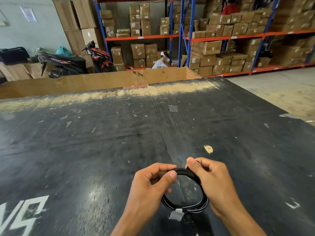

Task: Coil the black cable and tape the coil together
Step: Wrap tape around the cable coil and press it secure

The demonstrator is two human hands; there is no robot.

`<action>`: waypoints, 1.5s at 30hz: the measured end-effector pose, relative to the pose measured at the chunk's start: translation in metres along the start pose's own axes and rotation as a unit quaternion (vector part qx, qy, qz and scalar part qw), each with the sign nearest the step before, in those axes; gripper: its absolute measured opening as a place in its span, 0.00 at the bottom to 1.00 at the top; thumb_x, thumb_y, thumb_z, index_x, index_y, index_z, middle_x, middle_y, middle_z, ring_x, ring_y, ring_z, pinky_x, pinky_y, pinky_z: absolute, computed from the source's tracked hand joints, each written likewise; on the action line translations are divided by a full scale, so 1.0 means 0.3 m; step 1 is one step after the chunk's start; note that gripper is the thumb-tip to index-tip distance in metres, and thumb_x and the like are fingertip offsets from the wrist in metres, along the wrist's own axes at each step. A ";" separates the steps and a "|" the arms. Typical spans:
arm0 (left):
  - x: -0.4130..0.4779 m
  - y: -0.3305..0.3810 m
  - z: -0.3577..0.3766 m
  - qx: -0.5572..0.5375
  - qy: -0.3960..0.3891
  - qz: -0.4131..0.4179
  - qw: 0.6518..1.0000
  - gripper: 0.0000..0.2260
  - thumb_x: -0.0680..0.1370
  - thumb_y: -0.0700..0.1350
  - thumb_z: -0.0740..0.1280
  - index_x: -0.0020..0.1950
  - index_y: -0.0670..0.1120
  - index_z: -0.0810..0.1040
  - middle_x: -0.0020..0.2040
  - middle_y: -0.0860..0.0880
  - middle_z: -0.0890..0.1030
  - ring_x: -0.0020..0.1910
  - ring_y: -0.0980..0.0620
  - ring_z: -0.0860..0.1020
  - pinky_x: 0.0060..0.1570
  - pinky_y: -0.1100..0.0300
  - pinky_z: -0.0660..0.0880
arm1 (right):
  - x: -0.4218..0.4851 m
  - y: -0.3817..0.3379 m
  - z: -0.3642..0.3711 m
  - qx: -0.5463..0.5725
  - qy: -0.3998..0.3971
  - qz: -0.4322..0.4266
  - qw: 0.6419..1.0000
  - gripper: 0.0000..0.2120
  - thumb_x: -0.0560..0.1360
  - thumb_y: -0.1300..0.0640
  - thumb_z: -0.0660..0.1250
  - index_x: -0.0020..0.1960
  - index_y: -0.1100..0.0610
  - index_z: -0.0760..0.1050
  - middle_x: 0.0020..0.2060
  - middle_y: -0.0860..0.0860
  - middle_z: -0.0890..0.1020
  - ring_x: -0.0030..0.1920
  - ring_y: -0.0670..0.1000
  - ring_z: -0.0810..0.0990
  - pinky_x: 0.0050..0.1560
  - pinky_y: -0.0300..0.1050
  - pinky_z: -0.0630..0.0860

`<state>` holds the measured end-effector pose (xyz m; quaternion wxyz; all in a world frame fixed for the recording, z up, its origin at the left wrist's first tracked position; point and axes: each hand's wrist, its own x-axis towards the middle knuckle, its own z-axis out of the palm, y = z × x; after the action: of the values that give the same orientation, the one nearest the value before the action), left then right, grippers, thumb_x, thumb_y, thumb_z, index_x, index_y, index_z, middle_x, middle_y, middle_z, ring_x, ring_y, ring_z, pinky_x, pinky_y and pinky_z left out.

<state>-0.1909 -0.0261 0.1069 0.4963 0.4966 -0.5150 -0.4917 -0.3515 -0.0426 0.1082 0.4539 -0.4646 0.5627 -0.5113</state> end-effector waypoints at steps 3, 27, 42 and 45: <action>-0.027 0.000 -0.005 -0.031 0.002 -0.008 0.999 0.09 0.76 0.38 0.71 0.48 0.50 0.88 0.35 0.47 0.86 0.31 0.55 0.78 0.37 0.64 0.77 | 0.002 -0.006 0.017 0.006 0.010 0.005 1.000 0.20 0.77 0.50 0.67 0.32 0.61 0.79 0.25 0.53 0.73 0.29 0.51 0.69 0.36 0.46 0.67; 0.095 0.008 -0.304 -0.091 0.172 -0.073 0.978 0.10 0.79 0.35 0.67 0.56 0.45 0.83 0.42 0.44 0.82 0.37 0.52 0.79 0.52 0.44 0.80 | 0.098 -0.005 0.244 0.078 -0.114 0.100 0.985 0.04 0.77 0.63 0.67 0.47 0.60 0.82 0.41 0.59 0.85 0.43 0.53 0.83 0.37 0.41 0.84; 0.639 -0.148 -0.499 0.181 0.206 -0.141 0.951 0.25 0.69 0.45 0.75 0.65 0.47 0.79 0.55 0.45 0.85 0.51 0.44 0.84 0.56 0.48 0.81 | 0.628 0.091 0.538 -0.094 -0.015 0.078 0.992 0.06 0.72 0.67 0.72 0.42 0.57 0.79 0.48 0.62 0.83 0.35 0.53 0.81 0.30 0.40 0.80; 0.682 -0.184 -0.494 0.197 0.227 -0.149 0.942 0.21 0.70 0.46 0.76 0.63 0.47 0.81 0.57 0.46 0.85 0.55 0.45 0.83 0.60 0.48 0.79 | 0.677 0.121 0.571 -0.111 0.002 0.078 0.991 0.05 0.71 0.67 0.72 0.47 0.62 0.81 0.47 0.62 0.83 0.34 0.54 0.82 0.33 0.40 0.83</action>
<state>-0.0443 -0.2339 0.0600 0.4131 0.7540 -0.3955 -0.3233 -0.2166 -0.2678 0.0536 0.4368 -0.4657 0.6518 -0.4091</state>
